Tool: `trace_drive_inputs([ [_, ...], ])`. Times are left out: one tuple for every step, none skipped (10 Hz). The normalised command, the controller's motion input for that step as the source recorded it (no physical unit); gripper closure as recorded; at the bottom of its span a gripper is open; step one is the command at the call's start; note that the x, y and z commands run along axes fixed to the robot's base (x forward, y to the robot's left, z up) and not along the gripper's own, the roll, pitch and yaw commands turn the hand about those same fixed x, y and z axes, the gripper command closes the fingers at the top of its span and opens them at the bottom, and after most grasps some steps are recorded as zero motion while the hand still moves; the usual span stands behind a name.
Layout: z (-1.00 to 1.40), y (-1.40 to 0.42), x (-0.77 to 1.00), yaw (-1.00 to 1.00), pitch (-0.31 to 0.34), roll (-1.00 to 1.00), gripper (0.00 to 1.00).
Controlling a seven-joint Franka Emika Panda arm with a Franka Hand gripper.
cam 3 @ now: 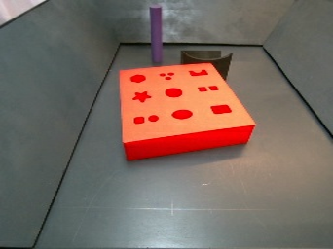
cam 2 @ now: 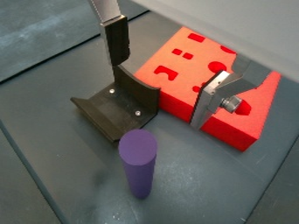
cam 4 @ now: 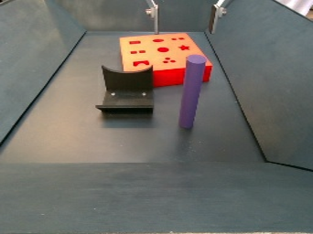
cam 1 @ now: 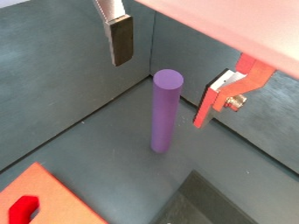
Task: Pick up the round object. Move up. Move to above the board. Insert the round object.
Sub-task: Pick up the round object.
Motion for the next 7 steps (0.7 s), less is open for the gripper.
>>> trace_drive_inputs([
  [-0.51, 0.74, -0.06, -0.09, -0.043, -0.15, 0.00],
  [-0.59, 0.72, -0.03, -0.12, -0.039, -0.15, 0.00],
  [-0.63, 0.53, -0.01, -0.17, -0.089, -0.15, 0.00],
  [-0.63, 0.35, -0.08, -0.21, -0.133, -0.16, 0.00],
  [-0.58, 0.25, -0.13, -0.19, -0.141, -0.24, 0.00],
  [-0.39, 0.00, -0.21, -0.06, -0.124, -0.20, 0.00],
  [-0.21, 0.00, -0.13, -0.07, -0.106, -0.12, 0.00],
])
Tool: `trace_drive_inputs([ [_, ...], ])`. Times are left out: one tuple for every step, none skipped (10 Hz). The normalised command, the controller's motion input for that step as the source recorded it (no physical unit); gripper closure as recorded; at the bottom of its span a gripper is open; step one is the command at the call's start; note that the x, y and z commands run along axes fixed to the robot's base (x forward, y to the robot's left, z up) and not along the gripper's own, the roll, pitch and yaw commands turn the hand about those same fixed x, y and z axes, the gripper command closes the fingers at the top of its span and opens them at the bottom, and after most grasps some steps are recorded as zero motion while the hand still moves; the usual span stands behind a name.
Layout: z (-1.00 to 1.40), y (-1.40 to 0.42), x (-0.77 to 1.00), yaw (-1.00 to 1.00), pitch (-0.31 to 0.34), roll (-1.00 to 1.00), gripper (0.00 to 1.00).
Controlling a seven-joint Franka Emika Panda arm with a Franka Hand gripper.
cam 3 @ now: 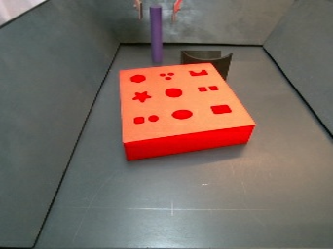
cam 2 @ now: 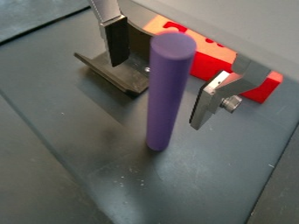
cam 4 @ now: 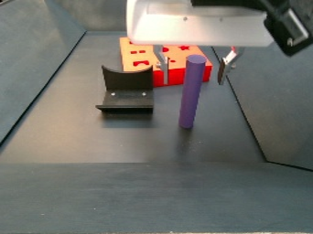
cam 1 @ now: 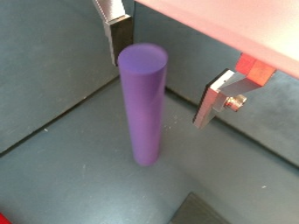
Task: Pick up the round object. Move up. Move to above the board. Insert the round object.
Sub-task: Pick up the round object.
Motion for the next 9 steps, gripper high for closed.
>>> trace_drive_inputs([
  [-0.09, -0.13, -0.11, -0.09, -0.129, -0.05, 0.00],
  [-0.02, -0.19, -0.03, -0.05, -0.089, 0.00, 0.00],
  [0.00, -0.33, -0.01, 0.00, -0.063, 0.05, 0.00],
  [-0.02, -0.10, -0.05, 0.00, -0.036, 0.04, 0.00],
  [-0.03, -0.25, -0.10, 0.00, -0.037, 0.11, 0.00],
  [0.00, 0.00, -0.01, 0.00, -0.040, 0.00, 0.00],
  [0.00, 0.00, 0.00, 0.00, 0.000, 0.01, 0.00],
  [0.00, 0.00, 0.00, 0.00, 0.000, 0.00, 0.00],
  [0.00, 0.00, 0.00, 0.00, 0.000, 0.00, 1.00],
])
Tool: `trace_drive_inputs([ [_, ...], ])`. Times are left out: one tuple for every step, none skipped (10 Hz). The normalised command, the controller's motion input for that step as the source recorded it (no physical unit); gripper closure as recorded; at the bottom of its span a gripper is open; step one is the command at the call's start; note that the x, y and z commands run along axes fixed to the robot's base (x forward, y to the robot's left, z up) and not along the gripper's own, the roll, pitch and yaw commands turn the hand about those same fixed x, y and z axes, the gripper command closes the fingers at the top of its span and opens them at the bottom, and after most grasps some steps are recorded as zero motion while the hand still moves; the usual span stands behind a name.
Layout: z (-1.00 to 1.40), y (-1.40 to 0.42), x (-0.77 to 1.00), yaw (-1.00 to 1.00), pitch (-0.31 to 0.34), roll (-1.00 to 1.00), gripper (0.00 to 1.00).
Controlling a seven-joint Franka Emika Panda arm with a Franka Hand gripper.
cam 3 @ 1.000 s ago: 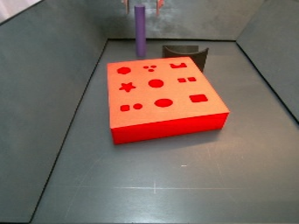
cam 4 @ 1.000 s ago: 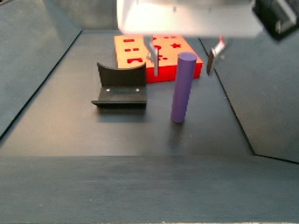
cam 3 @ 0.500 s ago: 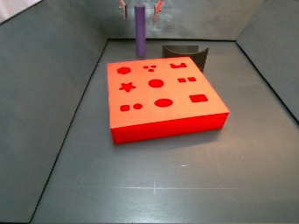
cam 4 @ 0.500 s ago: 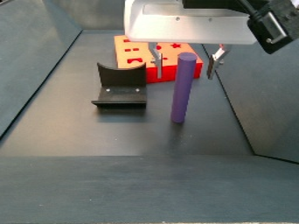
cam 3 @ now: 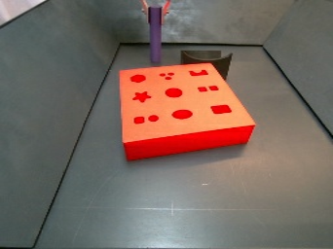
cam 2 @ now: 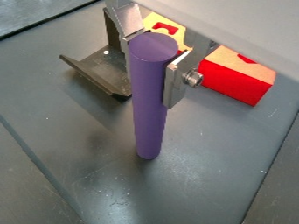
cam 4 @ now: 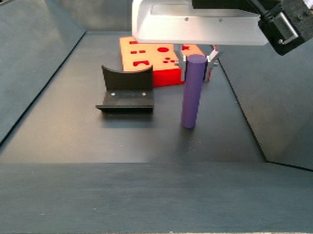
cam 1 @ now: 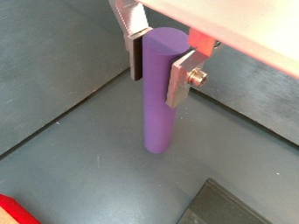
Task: Pick up the round object. Move up. Move to above the board. Insert the round object.
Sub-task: Pick up the round object.
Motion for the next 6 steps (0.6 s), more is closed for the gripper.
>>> trace_drive_inputs([
  [0.00, 0.00, 0.00, 0.00, 0.000, 0.00, 1.00],
  [0.00, 0.00, 0.00, 0.00, 0.000, 0.00, 1.00],
  [0.00, 0.00, 0.00, 0.00, 0.000, 0.00, 1.00],
  [0.00, 0.00, 0.00, 0.00, 0.000, 0.00, 1.00],
  [0.00, 0.00, 0.00, 0.00, 0.000, 0.00, 1.00],
  [0.00, 0.00, 0.00, 0.00, 0.000, 0.00, 1.00],
])
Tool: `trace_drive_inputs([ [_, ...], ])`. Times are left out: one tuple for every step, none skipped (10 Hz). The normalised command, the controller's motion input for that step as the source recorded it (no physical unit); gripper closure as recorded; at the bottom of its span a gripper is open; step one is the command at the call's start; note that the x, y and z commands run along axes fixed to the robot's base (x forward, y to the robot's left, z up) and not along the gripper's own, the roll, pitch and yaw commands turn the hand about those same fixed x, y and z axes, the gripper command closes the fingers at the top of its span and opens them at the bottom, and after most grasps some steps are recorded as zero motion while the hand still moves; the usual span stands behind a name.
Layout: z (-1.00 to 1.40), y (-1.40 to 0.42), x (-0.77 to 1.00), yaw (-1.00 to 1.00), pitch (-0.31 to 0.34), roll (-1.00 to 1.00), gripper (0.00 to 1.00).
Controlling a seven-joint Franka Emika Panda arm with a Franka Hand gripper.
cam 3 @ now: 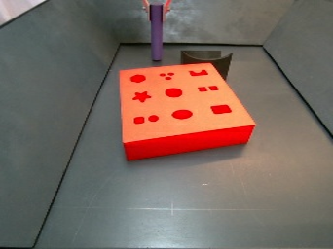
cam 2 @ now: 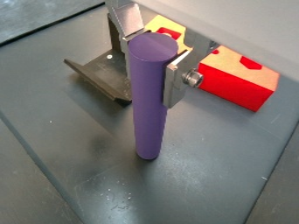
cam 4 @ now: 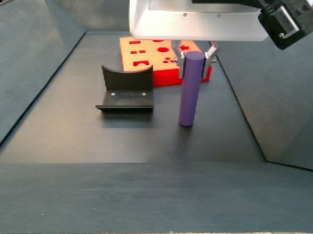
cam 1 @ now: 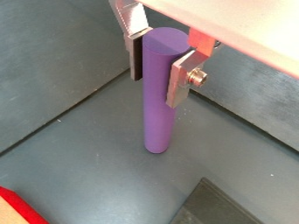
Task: Pick up the round object. Move up. Move to above the board. Insert the round object.
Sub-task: Pick up the round object, then move up.
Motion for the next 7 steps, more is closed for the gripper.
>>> trace_drive_inputs([
  [0.00, 0.00, 0.00, 0.00, 0.000, 0.00, 1.00],
  [0.00, 0.00, 0.00, 0.00, 0.000, 0.00, 1.00],
  [0.00, 0.00, 0.00, 0.00, 0.000, 0.00, 1.00],
  [0.00, 0.00, 0.00, 0.00, 0.000, 0.00, 1.00],
  [0.83, 0.00, 0.00, 0.00, 0.000, 0.00, 1.00],
  [0.89, 0.05, -0.04, 0.05, -0.015, 0.00, 1.00],
  [0.76, 0.03, -0.08, 0.04, 0.007, 0.01, 1.00],
])
